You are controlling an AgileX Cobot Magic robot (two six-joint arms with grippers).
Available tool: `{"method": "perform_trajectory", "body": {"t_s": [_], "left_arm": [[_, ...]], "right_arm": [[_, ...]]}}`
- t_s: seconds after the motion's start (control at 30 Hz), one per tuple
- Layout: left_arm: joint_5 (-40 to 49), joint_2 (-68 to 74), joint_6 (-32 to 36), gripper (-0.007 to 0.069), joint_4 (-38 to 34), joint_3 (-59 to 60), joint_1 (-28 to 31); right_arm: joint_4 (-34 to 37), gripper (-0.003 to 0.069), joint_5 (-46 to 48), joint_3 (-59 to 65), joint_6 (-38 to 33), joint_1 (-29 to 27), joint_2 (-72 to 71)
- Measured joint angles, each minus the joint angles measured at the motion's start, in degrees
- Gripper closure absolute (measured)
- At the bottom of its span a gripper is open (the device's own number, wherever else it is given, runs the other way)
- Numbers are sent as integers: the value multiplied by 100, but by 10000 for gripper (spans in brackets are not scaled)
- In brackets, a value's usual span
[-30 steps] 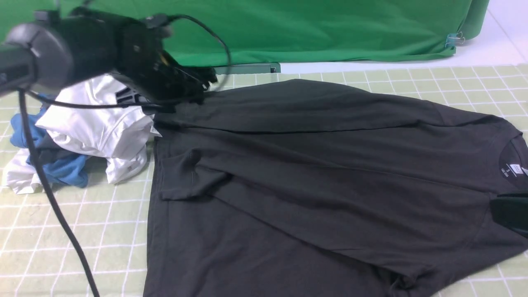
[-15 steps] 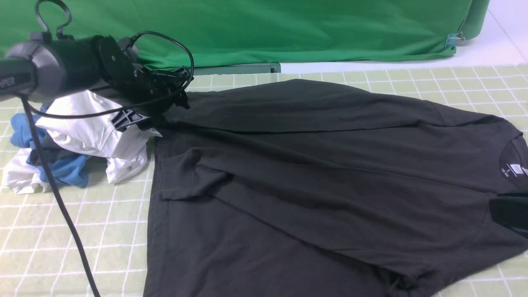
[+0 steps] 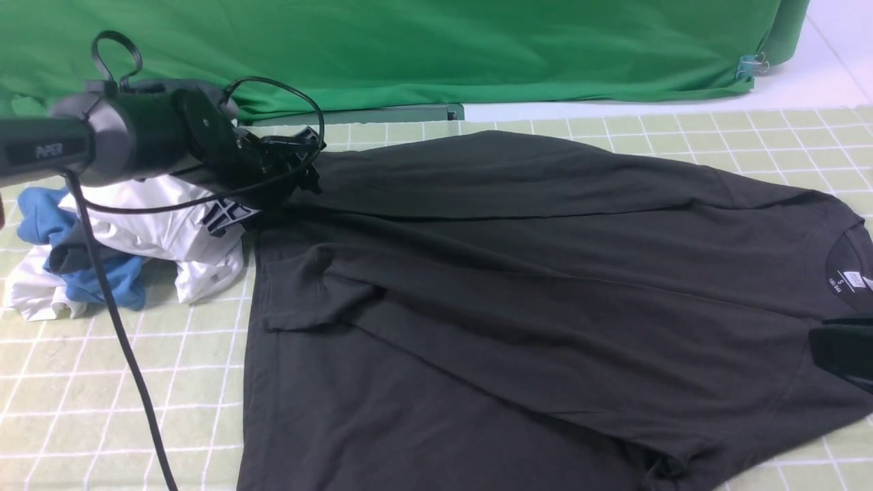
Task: Fold a long-sleeved shirt over a green coffee tablecloth.
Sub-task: 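Grab the top left corner of the dark shirt with the left gripper, then fold the left side of the dark shirt inward over its body with the left gripper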
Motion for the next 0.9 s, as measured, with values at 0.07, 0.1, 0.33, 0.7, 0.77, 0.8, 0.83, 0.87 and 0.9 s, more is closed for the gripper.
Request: {"method": "perform_trajectory", "body": {"t_s": [0.07, 0.1, 0.33, 0.7, 0.77, 0.8, 0.83, 0.87, 0.9], "left_arm": [[-126, 29, -5, 200, -6, 0, 0], [-144, 29, -5, 200, -6, 0, 0], [-295, 130, -5, 298, -6, -6, 0], [-285, -61, 173, 600, 43, -6, 6], [-285, -194, 190, 599, 109, -6, 6], [-278, -264, 196, 599, 136, -6, 6], [-260, -334, 203, 599, 166, -6, 6], [-243, -396, 208, 599, 204, -6, 6], [-243, -407, 214, 599, 212, -6, 6]], "right_arm": [[0, 589, 0, 0, 0, 0, 0], [0, 589, -5, 0, 0, 0, 0], [-5, 589, -17, 0, -22, 0, 0], [-5, 588, -17, 0, -34, 0, 0], [-5, 588, -17, 0, -34, 0, 0], [-5, 588, -17, 0, -39, 0, 0], [-5, 588, -17, 0, -39, 0, 0], [-5, 588, -17, 0, -39, 0, 0], [-5, 588, -17, 0, -39, 0, 0]]}}
